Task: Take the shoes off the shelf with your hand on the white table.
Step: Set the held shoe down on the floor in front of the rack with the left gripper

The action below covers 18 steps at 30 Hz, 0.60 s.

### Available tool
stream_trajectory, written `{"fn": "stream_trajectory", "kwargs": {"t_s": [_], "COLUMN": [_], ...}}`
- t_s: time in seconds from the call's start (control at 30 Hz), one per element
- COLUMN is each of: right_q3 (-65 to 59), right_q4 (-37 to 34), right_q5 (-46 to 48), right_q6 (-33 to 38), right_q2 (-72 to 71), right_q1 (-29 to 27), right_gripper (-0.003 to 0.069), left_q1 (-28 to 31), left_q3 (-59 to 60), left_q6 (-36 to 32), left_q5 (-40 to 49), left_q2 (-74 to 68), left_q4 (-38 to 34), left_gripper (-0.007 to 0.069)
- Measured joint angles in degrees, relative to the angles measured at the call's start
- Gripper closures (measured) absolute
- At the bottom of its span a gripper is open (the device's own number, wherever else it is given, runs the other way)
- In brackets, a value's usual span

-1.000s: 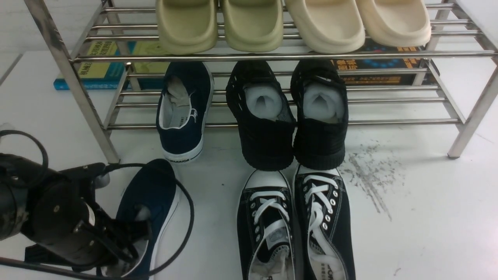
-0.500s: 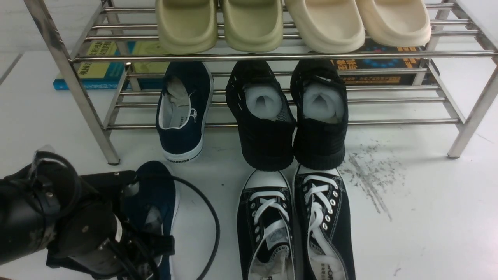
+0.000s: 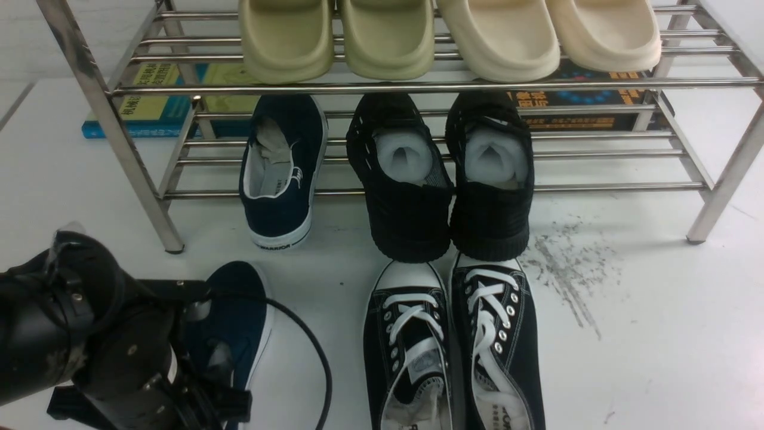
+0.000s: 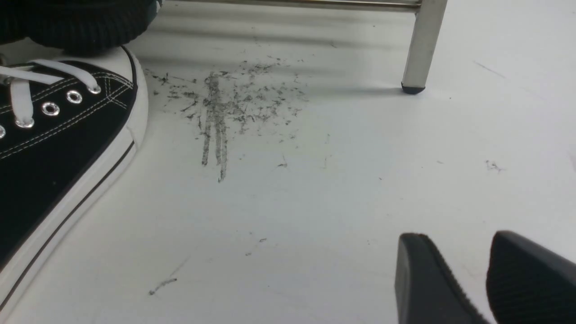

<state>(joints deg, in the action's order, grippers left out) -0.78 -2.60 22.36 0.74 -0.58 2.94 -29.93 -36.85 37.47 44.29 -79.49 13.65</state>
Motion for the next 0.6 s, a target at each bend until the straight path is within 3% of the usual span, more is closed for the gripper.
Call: {"fn": "stream_trajectory", "kwargs": {"t_s": [0.23,0.33,0.43,0.53,0.6], "right_q3": [0.0,0.0,0.0,0.0,0.0], "right_q4": [0.0,0.0,0.0,0.0,0.0], "right_q5": [0.0,0.0,0.0,0.0,0.0], "right_q6": [0.0,0.0,0.0,0.0,0.0], "right_q2": [0.0,0.0,0.0,0.0,0.0], "right_q1": [0.0,0.0,0.0,0.0,0.0], "right_gripper": [0.0421,0.0421,0.0421,0.0421,0.0421], "left_q1": [-0.08,-0.08,-0.08,-0.08,-0.08], "left_q3": [0.0,0.0,0.0,0.0,-0.06], "left_q6": [0.0,0.26,1.64,3.77,4.14], "left_q5": [0.31,1.86,2.53,3.75,4.49], "left_q2": [0.0,0.0,0.0,0.12,0.72], "left_q4": [-0.21,-1.18,-1.34,-0.81,-0.59], "left_gripper": [0.0573,0.0536,0.0466,0.0319,0.0259]}}
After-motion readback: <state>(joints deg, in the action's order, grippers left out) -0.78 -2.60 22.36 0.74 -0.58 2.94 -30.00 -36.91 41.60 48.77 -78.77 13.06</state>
